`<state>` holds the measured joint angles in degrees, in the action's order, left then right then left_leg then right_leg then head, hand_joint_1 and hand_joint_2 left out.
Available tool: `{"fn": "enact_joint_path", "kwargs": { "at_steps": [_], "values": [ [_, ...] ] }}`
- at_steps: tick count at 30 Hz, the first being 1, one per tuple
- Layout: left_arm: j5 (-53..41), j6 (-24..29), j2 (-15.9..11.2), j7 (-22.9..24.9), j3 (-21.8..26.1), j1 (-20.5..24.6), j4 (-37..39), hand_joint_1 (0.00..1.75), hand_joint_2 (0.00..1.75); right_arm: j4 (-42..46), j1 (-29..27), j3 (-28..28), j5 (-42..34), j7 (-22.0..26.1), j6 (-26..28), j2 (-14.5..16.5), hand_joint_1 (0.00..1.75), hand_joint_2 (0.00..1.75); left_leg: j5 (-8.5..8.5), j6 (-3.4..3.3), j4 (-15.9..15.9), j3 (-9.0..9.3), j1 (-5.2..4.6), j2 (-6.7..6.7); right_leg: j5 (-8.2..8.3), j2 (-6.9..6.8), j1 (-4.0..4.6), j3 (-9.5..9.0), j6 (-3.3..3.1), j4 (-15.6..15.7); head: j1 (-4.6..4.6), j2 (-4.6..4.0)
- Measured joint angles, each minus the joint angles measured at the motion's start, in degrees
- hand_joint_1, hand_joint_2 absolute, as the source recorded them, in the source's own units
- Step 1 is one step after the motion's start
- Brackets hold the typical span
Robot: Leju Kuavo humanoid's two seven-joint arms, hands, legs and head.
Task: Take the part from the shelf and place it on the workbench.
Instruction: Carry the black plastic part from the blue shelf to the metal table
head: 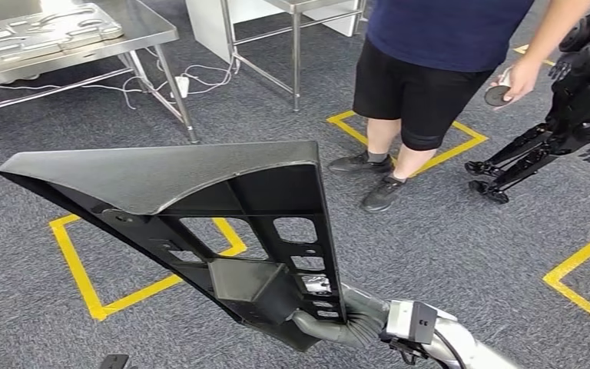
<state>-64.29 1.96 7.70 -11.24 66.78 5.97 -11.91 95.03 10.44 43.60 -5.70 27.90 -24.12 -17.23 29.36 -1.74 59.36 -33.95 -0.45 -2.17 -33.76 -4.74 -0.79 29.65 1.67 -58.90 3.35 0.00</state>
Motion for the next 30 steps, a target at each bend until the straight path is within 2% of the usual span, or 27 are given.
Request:
{"fn": "enact_joint_path", "kwargs": {
  "at_steps": [2,3,4,5,6,7,8,9,10,11,12,14,16,18,19,20,21,22,24,25,26,27,29,30],
  "values": [
    [0.0,0.0,0.0,0.0,0.0,0.2,0.0,0.00,1.75,0.0,0.0,0.0,0.0,0.0,0.0,-0.1,1.75,1.75,-0.15,-0.56,-0.2,0.14,0.31,0.94,-2.82,2.80,-0.14,2.10,0.24,-4.6,-0.03,0.00],
    [0.0,0.0,0.0,0.0,0.0,0.4,0.0,0.00,1.75,0.1,-0.1,0.0,0.0,0.0,0.0,-0.1,1.75,1.75,-0.15,-0.73,-0.2,0.13,0.34,1.52,-4.50,3.75,-0.14,4.03,0.23,-8.3,-0.04,0.00],
    [0.0,0.0,0.0,-0.1,0.0,0.4,0.0,0.00,1.75,0.1,-0.3,0.0,0.0,0.0,0.0,-0.2,1.75,1.75,-0.14,-0.83,-0.2,0.14,0.33,2.13,-5.79,4.14,-0.13,6.04,0.24,-12.0,-0.04,0.00],
    [0.0,0.0,0.0,-0.1,0.0,0.4,0.0,0.00,1.75,0.1,-0.5,0.0,0.0,0.0,0.0,-0.2,1.75,1.75,-0.12,-0.86,-0.2,0.16,0.32,2.79,-6.16,4.29,-0.12,7.58,0.26,-14.5,-0.04,0.00],
    [0.0,0.0,0.0,0.0,0.0,0.3,0.0,0.00,1.75,0.0,-0.6,0.0,0.0,0.0,0.0,-0.3,1.75,1.75,-0.12,-0.86,-0.2,0.22,0.32,3.48,-5.32,4.37,-0.13,8.20,0.27,-15.0,-0.03,0.00],
    [0.0,0.0,0.0,0.0,0.0,0.3,0.0,0.00,1.75,0.0,-0.7,0.0,0.0,0.0,0.1,-0.3,1.75,1.75,-0.09,-0.82,-0.2,0.33,0.34,4.19,-3.44,4.53,-0.15,7.77,0.27,-13.2,-0.03,0.00],
    [0.0,0.0,0.0,0.0,0.0,0.3,0.0,0.00,1.75,0.1,-0.7,0.0,0.0,0.0,0.1,-0.3,1.75,1.75,-0.03,-0.74,-0.1,0.47,0.35,4.91,-0.88,5.05,-0.20,6.44,0.25,-9.6,-0.04,0.00],
    [-0.1,0.0,0.0,0.0,0.0,0.3,0.0,0.00,1.75,0.0,-0.7,0.0,0.0,0.0,0.1,-0.3,1.75,1.75,0.04,-0.60,-0.1,0.54,0.33,5.58,1.14,6.33,-0.30,4.95,0.16,-5.8,-0.04,0.00],
    [-0.1,0.0,0.0,0.0,0.0,0.4,0.0,0.00,1.75,0.1,-0.7,0.0,0.0,0.0,0.2,-0.3,1.75,1.75,0.11,-0.42,0.1,0.48,0.32,6.23,2.42,7.60,-0.43,3.71,0.07,-2.7,-0.03,0.00],
    [-0.1,0.0,0.0,0.0,0.0,0.4,0.0,0.00,1.75,0.1,-0.8,0.0,0.1,0.0,0.2,-0.3,1.75,1.75,0.11,-0.19,0.2,0.31,0.35,6.82,2.93,8.63,-0.47,2.99,-0.06,-0.9,-0.02,0.00],
    [-0.2,0.0,0.0,0.0,0.0,0.3,0.0,0.00,1.75,0.1,-1.0,0.0,0.1,0.0,0.3,-0.3,1.75,1.75,0.06,0.09,0.2,0.10,0.43,7.38,2.73,9.18,-0.44,2.76,-0.27,-0.3,-0.01,0.00],
    [-0.4,0.0,-0.1,0.0,0.0,0.1,0.0,0.00,1.75,0.1,-1.1,0.0,0.1,0.1,0.3,-0.3,1.75,1.75,0.04,0.70,0.2,-0.12,0.63,8.10,2.74,8.17,-0.37,2.48,-0.85,0.0,-0.01,0.00],
    [-0.5,0.0,-0.2,0.0,0.0,0.0,0.0,0.00,1.75,0.2,-1.2,0.0,0.1,0.2,0.4,-0.3,1.75,1.75,1.41,1.35,1.9,-0.87,0.58,6.37,2.77,6.76,-0.54,2.15,-1.56,0.3,0.02,0.00],
    [-0.5,0.0,-0.2,-0.1,0.0,0.2,0.0,0.00,1.75,0.3,-1.4,0.0,0.1,0.4,0.6,-0.2,1.75,1.75,4.70,1.98,7.9,-3.66,0.63,3.78,2.63,5.15,-0.58,1.93,-2.04,0.4,0.05,0.00],
    [-0.5,0.0,-0.2,-0.1,0.0,0.2,0.0,0.00,1.75,0.3,-1.5,0.0,0.2,0.5,0.6,-0.2,1.75,1.75,6.30,2.23,11.7,-5.50,0.76,3.21,2.52,4.34,-0.55,1.89,-2.16,0.4,0.04,0.00],
    [-0.5,0.0,-0.2,-0.1,0.0,0.2,0.0,0.00,1.75,0.3,-1.6,0.0,0.2,0.5,0.6,-0.2,1.75,1.75,7.21,2.43,14.7,-6.93,0.89,2.99,2.42,3.59,-0.54,1.82,-2.20,0.4,0.05,0.00],
    [-0.5,0.0,-0.2,-0.1,0.0,0.1,0.0,0.00,1.75,0.3,-1.7,0.0,0.2,0.5,0.6,-0.2,1.75,1.75,7.03,2.54,15.7,-7.45,0.98,2.87,2.29,2.90,-0.54,1.71,-2.17,0.4,0.05,0.00],
    [-0.5,0.0,-0.2,-0.1,0.0,0.1,0.0,0.00,1.75,0.3,-1.7,0.0,0.2,0.5,0.6,-0.2,1.75,1.75,5.75,2.56,14.5,-6.83,1.04,2.68,2.11,2.25,-0.55,1.52,-2.07,0.4,0.05,0.00],
    [-0.5,0.0,-0.3,-0.2,0.0,0.0,0.0,0.00,1.75,0.4,-1.7,0.0,0.2,0.6,0.7,-0.2,1.75,1.75,1.88,2.26,7.3,-3.13,0.92,1.20,1.64,1.04,-0.52,0.89,-1.72,0.4,0.06,0.00],
    [-0.5,0.0,-0.3,-0.3,0.0,0.1,0.0,0.00,1.75,0.4,-1.7,0.0,0.2,0.6,0.7,-0.2,1.75,1.75,0.59,1.93,3.9,-1.41,0.69,0.25,1.40,0.52,-0.40,0.61,-1.46,0.4,0.05,0.00],
    [-0.5,0.0,-0.3,-0.4,0.0,0.2,0.0,0.00,1.75,0.4,-1.6,-0.1,0.2,0.6,0.7,-0.2,1.75,1.75,0.08,1.54,1.7,-0.36,0.45,-0.52,1.21,0.03,-0.27,0.45,-1.19,0.3,0.04,0.00],
    [-0.5,0.0,-0.3,-0.4,0.0,0.2,0.0,0.00,1.75,0.5,-1.6,-0.1,0.2,0.6,0.7,-0.2,1.75,1.75,0.27,1.18,0.9,-0.04,0.21,-0.84,1.10,-0.45,-0.15,0.37,-0.91,0.3,0.03,0.00],
    [-0.5,0.0,-0.3,-0.5,0.0,0.1,0.0,0.00,1.75,0.5,-1.5,-0.1,0.2,0.6,0.8,-0.2,1.75,1.75,0.40,0.51,0.6,-0.12,0.09,-0.08,0.95,-1.33,-0.10,0.15,-0.34,0.5,0.01,0.00],
    [-0.5,0.0,-0.3,-0.5,0.0,-0.1,0.0,0.00,1.75,0.5,-1.5,-0.1,0.2,0.6,0.9,-0.2,1.75,1.75,0.31,0.19,0.3,-0.01,0.21,0.37,0.56,-0.91,-0.17,0.03,-0.05,0.3,0.00,0.00]
  ]
}}
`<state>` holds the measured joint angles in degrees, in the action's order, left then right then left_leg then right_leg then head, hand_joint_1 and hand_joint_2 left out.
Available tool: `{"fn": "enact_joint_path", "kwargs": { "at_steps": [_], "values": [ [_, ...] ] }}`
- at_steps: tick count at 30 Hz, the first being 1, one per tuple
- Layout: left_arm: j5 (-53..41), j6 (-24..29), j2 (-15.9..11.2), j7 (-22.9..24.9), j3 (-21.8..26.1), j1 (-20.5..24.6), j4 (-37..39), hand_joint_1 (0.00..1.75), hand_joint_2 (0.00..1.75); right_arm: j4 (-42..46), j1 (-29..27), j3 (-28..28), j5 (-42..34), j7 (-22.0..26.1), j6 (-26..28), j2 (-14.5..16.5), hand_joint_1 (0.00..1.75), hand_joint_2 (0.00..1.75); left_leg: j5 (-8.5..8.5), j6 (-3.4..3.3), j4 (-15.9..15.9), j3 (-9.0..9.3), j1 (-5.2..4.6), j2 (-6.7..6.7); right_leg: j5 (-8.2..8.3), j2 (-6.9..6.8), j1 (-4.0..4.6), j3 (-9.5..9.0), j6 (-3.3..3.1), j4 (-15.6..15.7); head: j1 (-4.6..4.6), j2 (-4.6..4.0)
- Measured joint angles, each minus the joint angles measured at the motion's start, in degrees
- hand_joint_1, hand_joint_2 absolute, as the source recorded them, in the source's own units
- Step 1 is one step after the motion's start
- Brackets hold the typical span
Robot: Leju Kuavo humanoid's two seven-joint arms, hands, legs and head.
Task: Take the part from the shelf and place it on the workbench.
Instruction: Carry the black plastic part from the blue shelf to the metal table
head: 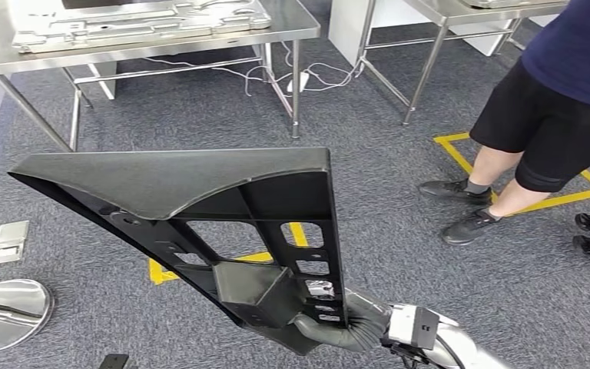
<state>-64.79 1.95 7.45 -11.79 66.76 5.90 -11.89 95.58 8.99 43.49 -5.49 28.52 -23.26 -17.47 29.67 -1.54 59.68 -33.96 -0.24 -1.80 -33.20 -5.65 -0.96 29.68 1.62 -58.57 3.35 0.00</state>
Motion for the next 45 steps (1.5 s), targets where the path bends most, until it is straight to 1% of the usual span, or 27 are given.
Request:
{"fn": "enact_joint_path", "kwargs": {
  "at_steps": [1,3,5,6,7,8,10,12,14,16,18,20,21,22,23,25,27,30,33,35,37,39,40,41,42,44,45],
  "values": [
    [0.0,0.0,0.0,0.0,0.0,0.0,0.0,0.00,1.75,0.0,0.1,0.0,0.0,0.0,0.0,0.0,1.75,1.75,-0.13,-0.36,-0.2,0.14,0.16,0.42,-0.86,1.03,-0.08,0.29,0.21,-1.0,-0.01,0.00],
    [0.0,0.0,0.0,-0.1,0.0,0.1,0.0,0.00,1.75,0.1,0.0,-0.1,0.0,0.0,0.0,-0.1,1.75,1.75,-0.28,-0.89,-0.5,0.32,0.40,1.34,-3.96,3.91,-0.18,2.75,0.35,-6.4,-0.03,0.00],
    [0.0,0.0,0.0,-0.1,0.0,0.3,0.0,0.00,1.75,0.0,-0.3,-0.1,0.0,0.0,0.0,-0.1,1.75,1.75,-0.25,-1.08,-0.5,0.34,0.33,2.48,-6.54,5.08,-0.13,6.65,0.32,-13.6,-0.03,0.00],
    [0.0,0.0,0.0,-0.1,0.0,0.3,0.0,0.00,1.75,0.0,-0.4,-0.1,0.0,0.0,0.0,-0.2,1.75,1.75,-0.24,-1.10,-0.5,0.38,0.29,3.10,-6.47,5.22,-0.09,7.84,0.32,-15.4,-0.03,0.00],
    [0.0,0.0,0.0,-0.1,0.0,0.2,0.0,0.00,1.75,0.0,-0.5,-0.1,0.0,0.0,0.0,-0.2,1.75,1.75,-0.22,-1.09,-0.5,0.46,0.26,3.77,-5.21,5.34,-0.07,8.01,0.29,-14.9,-0.03,0.00],
    [0.0,0.0,0.0,-0.1,0.0,0.2,0.0,0.00,1.75,0.0,-0.5,-0.1,0.0,0.0,0.0,-0.2,1.75,1.75,-0.19,-1.04,-0.5,0.61,0.25,4.47,-2.97,5.61,-0.07,7.09,0.24,-12.2,-0.03,0.00],
    [0.0,-0.2,0.0,-0.1,0.0,0.4,0.0,0.00,1.75,0.0,-0.4,-0.1,0.0,0.0,0.0,-0.2,1.75,1.75,-0.04,-0.80,-0.4,0.77,0.21,5.87,1.25,7.63,-0.15,4.06,-0.01,-4.5,-0.02,0.00],
    [0.3,-0.3,0.0,-0.2,0.0,0.5,0.0,0.00,1.75,0.0,-0.3,-0.1,0.0,0.0,0.0,-0.2,1.75,1.75,-0.01,-0.35,-0.2,0.54,0.25,7.06,2.48,9.37,-0.16,2.43,-0.25,-0.5,0.00,0.00],
    [0.6,-0.5,-0.1,-0.4,0.0,0.4,0.0,0.00,1.75,0.1,-0.2,-0.1,0.2,0.0,0.1,-0.2,1.75,1.75,-0.17,0.19,-0.3,0.26,0.41,8.04,2.36,8.84,-0.12,2.22,-0.60,-0.2,0.00,0.00],
    [0.9,-0.8,-0.1,-0.8,0.0,0.3,0.0,0.00,1.75,0.1,0.0,-0.1,0.7,-0.1,0.4,-0.1,1.75,1.75,0.59,0.83,0.5,-0.15,0.32,6.74,2.50,7.63,-0.33,2.02,-1.26,0.1,0.05,0.00],
    [1.0,-1.1,0.0,-1.1,0.1,0.5,0.0,0.00,1.75,0.2,0.0,-0.1,1.2,0.0,0.8,-0.1,1.75,1.75,3.50,1.58,5.4,-2.45,0.37,3.89,2.48,6.26,-0.49,1.85,-1.83,0.3,0.15,0.00],
    [1.1,-1.2,0.0,-1.3,0.1,0.7,0.0,0.00,1.75,0.2,-0.3,-0.1,1.4,0.0,1.0,-0.1,1.75,1.75,6.69,2.19,13.0,-6.17,0.74,2.66,2.31,5.09,-0.45,1.80,-2.00,0.3,0.17,0.00],
    [1.2,-1.3,0.0,-1.4,0.1,0.6,0.0,0.00,1.75,0.2,-0.4,-0.1,1.5,0.0,1.1,-0.1,1.75,1.75,7.16,2.38,15.3,-7.33,0.90,2.53,2.22,4.66,-0.46,1.75,-1.96,0.3,0.17,0.00],
    [1.4,-1.5,0.0,-1.5,0.1,0.5,0.0,0.00,1.75,0.2,-0.5,-0.1,1.5,0.1,1.2,-0.1,1.75,1.75,6.46,2.50,15.4,-7.38,1.04,2.45,2.11,4.33,-0.48,1.64,-1.84,0.2,0.17,0.00],
    [1.6,-1.8,-0.1,-1.7,0.2,0.4,0.0,0.00,1.75,0.3,-0.6,-0.1,1.5,0.2,1.3,-0.1,1.75,1.75,4.80,2.53,13.2,-6.31,1.16,2.36,1.97,4.06,-0.51,1.45,-1.68,0.2,0.17,0.00],
    [2.0,-2.5,-0.1,-2.1,0.3,0.3,0.0,0.00,1.75,0.4,-0.8,-0.2,1.5,0.4,1.5,0.0,1.75,1.75,0.99,2.33,5.4,-2.38,1.22,2.01,1.62,3.73,-0.55,1.01,-1.22,0.2,0.17,0.00],
    [2.1,-3.0,-0.1,-2.4,0.5,0.4,0.0,0.00,1.75,0.7,-1.0,-0.3,1.5,0.6,1.5,0.0,1.75,1.75,-0.28,1.92,0.5,-0.03,1.06,1.66,1.30,3.62,-0.36,1.00,-0.80,0.1,0.17,0.00],
    [2.1,-3.3,-0.1,-2.6,0.7,0.2,0.0,0.00,1.75,1.0,-1.3,-0.5,1.4,0.7,1.5,0.0,1.75,1.75,0.11,1.40,-0.1,0.07,0.77,1.57,1.34,3.62,-0.20,1.04,-0.53,0.3,0.14,0.00],
    [2.1,-3.3,-0.3,-2.7,0.7,0.2,0.0,0.00,1.75,1.1,-1.4,-0.6,1.4,0.7,1.5,0.0,1.75,1.75,0.44,0.32,0.0,0.10,0.34,1.66,1.52,3.47,-0.60,0.57,0.67,1.0,0.13,0.00],
    [2.1,-3.3,-0.3,-2.7,0.8,0.2,0.0,0.00,1.75,1.4,-1.5,-0.7,1.4,0.8,1.5,0.1,1.75,1.75,0.32,-0.40,-0.4,0.44,0.49,1.69,0.68,3.93,-0.73,0.75,1.07,0.1,0.12,0.00],
    [2.0,-3.3,-0.3,-2.8,0.8,0.3,0.0,0.00,1.75,1.5,-1.7,-0.9,1.4,0.9,1.5,0.1,1.75,1.75,0.26,-0.97,-0.8,0.80,0.66,1.67,-2.30,4.74,-0.74,3.19,1.04,-5.2,0.10,0.00],
    [2.0,-3.3,-0.3,-2.8,0.8,0.4,0.0,0.00,1.75,1.5,-2.1,-0.9,1.4,1.0,1.5,0.1,1.75,1.75,0.41,-1.27,-0.8,1.01,0.54,1.74,-5.40,5.14,-0.69,7.36,0.91,-13.2,0.10,0.00],
    [2.0,-3.3,-0.3,-2.8,0.8,0.4,0.0,0.00,1.75,1.5,-2.3,-0.9,1.4,1.0,1.5,0.1,1.75,1.75,0.51,-1.33,-0.8,1.15,0.48,1.83,-5.64,5.19,-0.68,8.80,0.88,-15.5,0.10,0.00],
    [2.0,-3.3,-0.3,-2.8,0.8,0.3,0.0,0.00,1.75,1.5,-2.4,-0.9,1.4,1.0,1.5,0.1,1.75,1.75,0.64,-1.31,-0.7,1.36,0.43,1.97,-4.70,5.24,-0.66,9.23,0.84,-15.6,0.10,0.00],
    [2.0,-3.3,-0.3,-2.8,0.8,0.3,0.0,0.00,1.75,1.5,-2.5,-0.9,1.4,1.0,1.5,0.1,1.75,1.75,0.83,-1.22,-0.7,1.67,0.42,2.13,-2.69,5.27,-0.64,8.50,0.76,-13.4,0.10,0.00],
    [2.0,-3.3,-0.2,-2.8,0.8,0.3,0.0,0.00,1.75,1.5,-2.5,-0.9,1.4,1.0,1.5,0.1,1.75,1.75,1.38,-0.75,-0.6,2.30,0.32,2.39,1.75,5.45,-0.51,5.36,0.42,-5.7,0.10,0.00],
    [2.0,-3.3,-0.2,-2.8,0.8,0.4,0.0,0.00,1.75,1.6,-2.5,-1.0,1.4,1.0,1.5,0.1,1.75,1.75,1.64,-0.43,-0.5,2.45,0.26,2.49,2.91,5.57,-0.42,4.11,0.23,-2.8,0.11,0.00]
  ]
}}
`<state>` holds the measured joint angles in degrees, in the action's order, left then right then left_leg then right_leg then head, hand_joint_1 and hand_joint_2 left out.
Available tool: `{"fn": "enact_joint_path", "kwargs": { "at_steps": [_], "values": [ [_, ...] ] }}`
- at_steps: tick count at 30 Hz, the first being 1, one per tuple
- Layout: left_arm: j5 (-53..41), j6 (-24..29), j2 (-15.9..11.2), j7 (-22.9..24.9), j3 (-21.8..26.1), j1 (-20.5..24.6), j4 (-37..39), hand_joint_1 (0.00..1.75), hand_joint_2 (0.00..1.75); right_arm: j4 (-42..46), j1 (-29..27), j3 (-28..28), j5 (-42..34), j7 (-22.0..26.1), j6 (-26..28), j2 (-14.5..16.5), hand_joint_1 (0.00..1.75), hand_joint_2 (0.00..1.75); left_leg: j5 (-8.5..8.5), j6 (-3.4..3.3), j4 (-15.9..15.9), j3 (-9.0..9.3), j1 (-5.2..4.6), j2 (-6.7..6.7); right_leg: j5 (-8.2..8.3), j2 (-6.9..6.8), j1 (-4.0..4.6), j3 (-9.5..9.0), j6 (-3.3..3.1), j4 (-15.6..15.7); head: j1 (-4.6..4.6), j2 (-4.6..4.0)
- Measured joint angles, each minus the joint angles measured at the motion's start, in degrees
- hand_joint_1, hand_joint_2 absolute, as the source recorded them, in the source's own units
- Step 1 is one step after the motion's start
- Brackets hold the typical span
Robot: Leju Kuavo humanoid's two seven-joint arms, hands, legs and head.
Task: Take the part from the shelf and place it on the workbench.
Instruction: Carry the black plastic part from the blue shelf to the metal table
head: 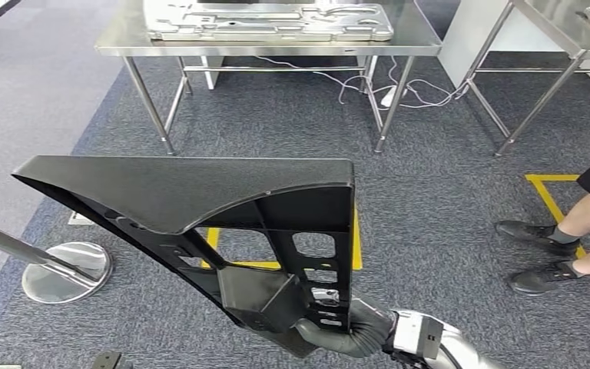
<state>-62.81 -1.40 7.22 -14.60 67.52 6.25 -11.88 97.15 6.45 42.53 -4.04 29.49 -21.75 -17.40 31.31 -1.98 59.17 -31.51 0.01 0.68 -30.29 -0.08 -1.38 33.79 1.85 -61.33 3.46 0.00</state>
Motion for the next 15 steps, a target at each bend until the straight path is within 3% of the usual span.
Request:
{"fn": "enact_joint_path", "kwargs": {
  "at_steps": [1,5,7,9,10,11,12,14,15],
  "values": [
    [0.0,0.0,0.0,0.0,0.0,0.0,0.0,0.00,1.75,0.1,-0.1,0.0,0.0,0.0,0.0,0.0,1.75,1.75,0.18,0.33,0.0,0.04,-0.04,0.06,0.35,0.11,0.12,-0.65,-0.19,1.6,0.01,0.00],
    [0.0,0.0,0.0,0.0,0.0,0.0,0.0,0.00,1.75,0.3,-0.2,-0.2,0.0,0.0,0.0,0.0,1.75,1.75,1.01,1.57,0.5,0.07,0.16,0.05,-0.04,0.08,0.06,-1.09,-1.24,2.4,0.03,0.00],
    [-0.1,0.1,0.0,0.0,0.0,0.1,0.0,0.00,1.75,0.5,-0.2,-0.3,0.0,0.0,0.0,0.1,1.75,1.75,3.44,2.24,4.9,-1.93,0.36,-0.05,-0.23,-0.19,-0.19,-1.50,-1.85,2.6,0.05,0.00],
    [-0.1,0.1,0.0,-0.1,0.0,0.0,0.0,0.00,1.75,0.5,-0.2,-0.4,0.0,0.0,0.0,0.2,1.75,1.75,6.23,2.80,12.3,-5.94,0.61,-0.09,-0.55,-0.37,-0.17,-1.79,-2.16,2.6,0.05,0.00],
    [-0.1,0.2,0.0,-0.1,0.0,-0.1,0.0,0.00,1.75,0.5,-0.3,-0.4,0.0,0.0,0.0,0.2,1.75,1.75,6.65,2.96,14.9,-7.56,0.66,-0.11,-0.73,-0.41,-0.16,-1.98,-2.17,2.6,0.05,0.00],
    [-0.1,0.2,0.0,-0.2,0.0,-0.1,0.0,0.00,1.75,0.5,-0.3,-0.4,0.0,0.0,0.0,0.3,1.75,1.75,5.89,3.00,15.4,-8.29,0.68,-0.12,-0.95,-0.42,-0.16,-2.26,-2.12,2.6,0.06,0.00],
    [-0.1,0.2,0.0,-0.2,0.0,-0.2,0.0,0.00,1.75,0.5,-0.3,-0.4,0.0,0.0,0.0,0.3,1.75,1.75,4.02,2.94,13.7,-7.91,0.69,-0.15,-1.24,-0.42,-0.17,-2.66,-2.00,2.6,0.06,0.00],
    [-0.1,0.2,0.0,-0.3,0.0,-0.2,0.0,0.00,1.75,0.5,-0.3,-0.5,0.0,0.0,0.0,0.4,1.75,1.75,-0.66,2.52,6.7,-5.20,0.63,-0.25,-1.92,-0.42,-0.14,-3.56,-1.66,2.6,0.06,0.00],
    [-0.1,0.2,0.0,-0.3,0.0,-0.1,0.0,0.00,1.75,0.5,-0.3,-0.5,0.1,0.0,0.0,0.4,1.75,1.75,-2.05,2.22,3.8,-4.02,0.50,-0.31,-2.18,-0.39,-0.07,-3.80,-1.44,2.6,0.06,0.00]
  ]
}}
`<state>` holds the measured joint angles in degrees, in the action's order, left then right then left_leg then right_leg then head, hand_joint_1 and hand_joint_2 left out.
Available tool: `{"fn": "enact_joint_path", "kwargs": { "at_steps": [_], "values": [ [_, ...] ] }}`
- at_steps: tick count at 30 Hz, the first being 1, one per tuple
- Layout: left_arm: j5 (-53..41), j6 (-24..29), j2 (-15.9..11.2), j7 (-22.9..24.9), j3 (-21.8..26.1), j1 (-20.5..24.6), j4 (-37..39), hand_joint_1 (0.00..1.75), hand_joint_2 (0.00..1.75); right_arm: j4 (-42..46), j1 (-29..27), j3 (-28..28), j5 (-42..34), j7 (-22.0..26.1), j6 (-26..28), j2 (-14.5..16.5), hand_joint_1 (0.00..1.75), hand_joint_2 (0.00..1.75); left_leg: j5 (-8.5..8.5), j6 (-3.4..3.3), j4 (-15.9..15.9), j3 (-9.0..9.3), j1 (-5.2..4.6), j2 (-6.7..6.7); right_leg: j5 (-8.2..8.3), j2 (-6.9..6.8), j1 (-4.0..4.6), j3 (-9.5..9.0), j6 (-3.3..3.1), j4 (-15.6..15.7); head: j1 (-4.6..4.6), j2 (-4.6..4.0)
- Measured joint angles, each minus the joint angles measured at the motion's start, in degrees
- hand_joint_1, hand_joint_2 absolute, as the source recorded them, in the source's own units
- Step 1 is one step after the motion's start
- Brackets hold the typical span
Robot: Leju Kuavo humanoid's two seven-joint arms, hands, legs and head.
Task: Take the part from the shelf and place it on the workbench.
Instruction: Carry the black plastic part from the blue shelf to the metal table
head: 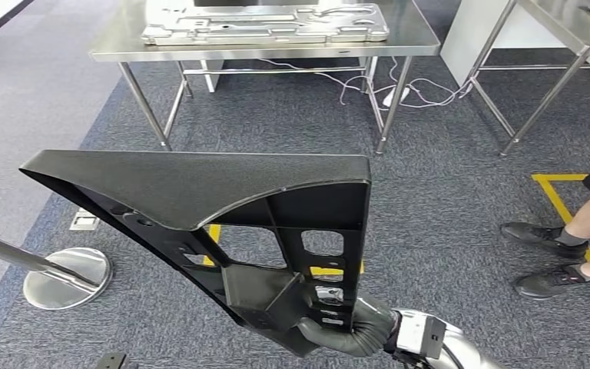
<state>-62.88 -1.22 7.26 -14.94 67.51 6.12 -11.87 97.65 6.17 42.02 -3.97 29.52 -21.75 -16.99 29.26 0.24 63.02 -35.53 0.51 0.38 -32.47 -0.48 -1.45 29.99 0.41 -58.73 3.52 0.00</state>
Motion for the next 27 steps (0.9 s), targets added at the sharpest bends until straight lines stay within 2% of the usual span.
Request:
{"fn": "enact_joint_path", "kwargs": {
  "at_steps": [1,4,6,7,9,10,11,12,14,15,16,18,20,21,23,25,26,27],
  "values": [
    [0.0,0.0,0.0,0.0,0.0,0.0,0.0,0.00,1.75,0.0,0.0,0.0,0.0,0.0,0.0,0.0,1.75,1.75,-0.40,-0.34,-1.7,0.65,-0.15,-0.04,-0.17,0.02,0.07,-0.03,0.25,0.0,0.00,0.00],
    [0.0,0.0,0.0,-0.1,0.0,0.1,0.0,0.00,1.75,0.1,0.1,-0.1,0.1,0.0,0.0,0.1,1.75,1.75,0.33,-1.27,-2.8,0.88,-0.28,-0.03,-0.42,-0.02,0.11,0.12,1.20,0.1,-0.01,0.00],
    [0.0,0.0,0.0,-0.1,0.0,0.1,0.0,0.00,1.75,0.3,0.1,-0.2,0.1,0.1,0.0,0.1,1.75,1.75,0.35,-1.83,-3.3,1.35,-0.05,-0.02,-1.61,0.01,0.09,0.51,1.64,-1.3,-0.01,0.00],
    [0.0,0.0,0.0,-0.1,0.0,0.2,0.0,0.00,1.75,0.3,0.2,-0.2,0.1,0.1,0.0,0.1,1.75,1.75,0.37,-2.10,-3.5,1.61,0.04,-0.04,-2.94,0.07,0.08,1.59,1.73,-3.7,-0.02,0.00],
    [0.0,0.0,0.0,-0.2,0.0,0.3,0.0,0.00,1.75,0.3,0.0,-0.3,0.2,0.1,0.0,0.1,1.75,1.75,0.57,-2.51,-3.6,1.82,-0.09,-0.04,-6.00,0.14,0.13,5.61,1.77,-11.2,-0.02,0.00],
    [0.0,0.0,0.0,-0.2,0.0,0.3,0.0,0.00,1.75,0.3,-0.1,-0.3,0.2,0.1,0.0,0.1,1.75,1.75,0.69,-2.63,-3.6,1.92,-0.15,-0.03,-6.73,0.15,0.14,7.56,1.81,-14.3,-0.02,0.00],
    [-0.1,0.0,0.0,-0.2,0.0,0.2,0.0,0.00,1.75,0.3,-0.2,-0.3,0.2,0.1,0.0,0.1,1.75,1.75,0.83,-2.69,-3.6,2.09,-0.20,-0.01,-6.35,0.16,0.16,8.69,1.82,-15.7,-0.02,0.00],
    [-0.1,0.0,0.0,-0.2,0.0,0.2,0.0,0.00,1.75,0.3,-0.2,-0.3,0.2,0.1,0.0,0.1,1.75,1.75,1.00,-2.67,-3.6,2.36,-0.22,0.03,-4.79,0.17,0.17,8.71,1.83,-14.8,-0.02,0.00],
    [-0.1,-0.1,0.0,-0.2,0.0,0.2,0.0,0.00,1.75,0.3,-0.2,-0.3,0.2,0.1,0.0,0.1,1.75,1.75,1.52,-2.39,-3.6,3.14,-0.22,0.14,-0.09,0.22,0.21,6.06,1.61,-7.8,-0.02,0.00],
    [-0.1,-0.1,0.0,-0.2,0.0,0.2,0.0,0.00,1.75,0.3,-0.2,-0.3,0.2,0.1,0.0,0.1,1.75,1.75,1.81,-2.11,-3.5,3.42,-0.30,0.19,1.53,0.28,0.31,4.61,1.44,-4.4,-0.02,0.00],
    [-0.1,-0.1,0.0,-0.2,0.0,0.3,0.0,0.00,1.75,0.3,-0.2,-0.3,0.2,0.1,0.0,0.1,1.75,1.75,2.02,-1.81,-3.4,3.54,-0.34,0.22,2.34,0.34,0.44,3.66,1.19,-2.0,-0.01,0.00],
    [-0.1,-0.2,0.0,-0.2,0.0,0.3,0.0,0.00,1.75,0.3,-0.2,-0.3,0.2,0.1,0.0,0.1,1.75,1.75,2.17,-1.21,-3.5,3.52,-0.38,0.24,2.24,0.47,0.73,3.27,0.74,-0.8,0.01,0.00],
    [-0.2,-0.2,0.0,-0.2,0.0,0.4,0.0,0.00,1.75,0.4,-0.2,-0.3,0.2,0.1,0.0,0.1,1.75,1.75,2.50,-0.63,-3.4,3.54,-0.25,0.20,2.25,0.49,0.54,3.14,0.18,-0.5,0.02,0.00],
    [-0.2,-0.2,0.0,-0.2,0.0,0.4,0.0,0.00,1.75,0.5,-0.1,-0.4,0.2,0.1,0.0,0.1,1.75,1.75,3.21,-0.30,-2.4,3.17,-0.18,0.17,2.24,0.42,0.38,3.01,-0.13,-0.3,0.03,0.00],
    [-0.3,-0.2,0.1,-0.2,0.0,0.5,0.0,0.00,1.75,0.7,-0.1,-0.4,0.2,0.1,0.0,0.2,1.75,1.75,5.95,0.38,2.8,0.74,0.02,0.11,2.08,0.20,0.16,2.75,-0.62,-0.2,0.03,0.00],
    [-0.3,-0.2,0.0,-0.2,0.0,0.4,0.0,0.00,1.75,0.7,-0.2,-0.3,0.2,0.1,0.0,0.2,1.75,1.75,8.46,0.85,10.0,-3.08,0.20,0.08,1.78,0.07,0.15,2.49,-0.83,-0.2,0.02,0.00],
    [-0.3,-0.2,0.0,-0.2,0.0,0.3,0.0,0.00,1.75,0.7,-0.2,-0.3,0.3,0.1,0.0,0.2,1.75,1.75,8.42,0.95,11.8,-4.30,0.24,0.07,1.60,0.07,0.14,2.28,-0.82,-0.2,0.02,0.00],
    [-0.3,-0.2,0.0,-0.2,0.0,0.3,0.0,0.00,1.75,0.7,-0.3,-0.3,0.3,0.1,0.0,0.2,1.75,1.75,7.21,0.95,11.4,-4.50,0.26,0.06,1.36,0.08,0.13,1.94,-0.74,-0.2,0.02,0.00]
  ]
}}
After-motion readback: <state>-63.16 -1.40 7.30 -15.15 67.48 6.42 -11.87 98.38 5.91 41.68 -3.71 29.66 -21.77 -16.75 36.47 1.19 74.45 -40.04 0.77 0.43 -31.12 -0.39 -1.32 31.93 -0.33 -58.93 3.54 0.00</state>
